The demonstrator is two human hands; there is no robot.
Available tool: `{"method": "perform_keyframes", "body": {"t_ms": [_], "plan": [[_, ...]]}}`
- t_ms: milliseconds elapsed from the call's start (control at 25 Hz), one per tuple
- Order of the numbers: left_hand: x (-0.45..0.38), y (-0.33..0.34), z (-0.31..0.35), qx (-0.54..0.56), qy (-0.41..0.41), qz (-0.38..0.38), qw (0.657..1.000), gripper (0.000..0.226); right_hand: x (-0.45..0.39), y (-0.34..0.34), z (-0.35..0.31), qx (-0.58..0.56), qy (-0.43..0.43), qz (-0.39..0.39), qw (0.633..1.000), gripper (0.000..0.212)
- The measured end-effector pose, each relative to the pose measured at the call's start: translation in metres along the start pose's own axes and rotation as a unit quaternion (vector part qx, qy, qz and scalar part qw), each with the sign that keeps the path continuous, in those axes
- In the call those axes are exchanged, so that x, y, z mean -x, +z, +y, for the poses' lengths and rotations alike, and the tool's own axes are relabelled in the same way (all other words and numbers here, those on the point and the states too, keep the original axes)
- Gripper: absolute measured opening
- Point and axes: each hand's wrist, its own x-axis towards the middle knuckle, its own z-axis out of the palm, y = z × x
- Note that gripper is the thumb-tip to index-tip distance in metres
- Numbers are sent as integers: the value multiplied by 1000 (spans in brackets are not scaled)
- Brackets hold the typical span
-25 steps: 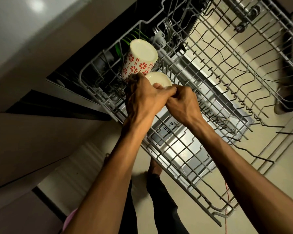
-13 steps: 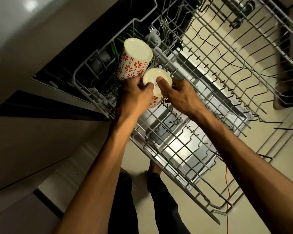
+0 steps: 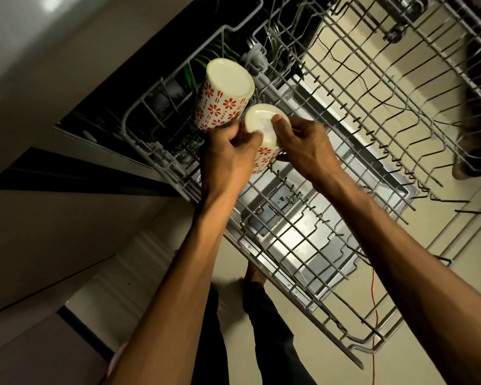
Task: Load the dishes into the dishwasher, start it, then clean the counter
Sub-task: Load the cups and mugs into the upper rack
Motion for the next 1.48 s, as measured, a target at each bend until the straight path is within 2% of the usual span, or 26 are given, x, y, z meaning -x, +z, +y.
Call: {"method": "perform_keyframes", "body": {"t_ms": [200, 400, 560, 800, 1280, 1480], "plan": [[-2, 0, -8, 6, -7, 12, 1000, 42, 4, 5, 4, -8, -43, 38, 998, 36], [-1, 13, 1, 26, 44, 24, 998, 33, -12, -1, 4, -29, -29, 50, 998, 36], [3, 10, -1, 13, 21, 14, 1000, 41, -4, 4, 9, -31, -17, 24, 999, 39], [2, 9, -1, -24, 28, 15, 999, 49, -2, 8, 6, -36, 5, 37, 999, 41], [26, 6, 16, -50, 21, 5, 999, 45, 19, -2, -1, -4, -16, 44, 999, 49], [50, 5, 34, -98, 73, 32, 992, 47, 37, -13, -16, 52, -50, 65, 995, 52]]}}
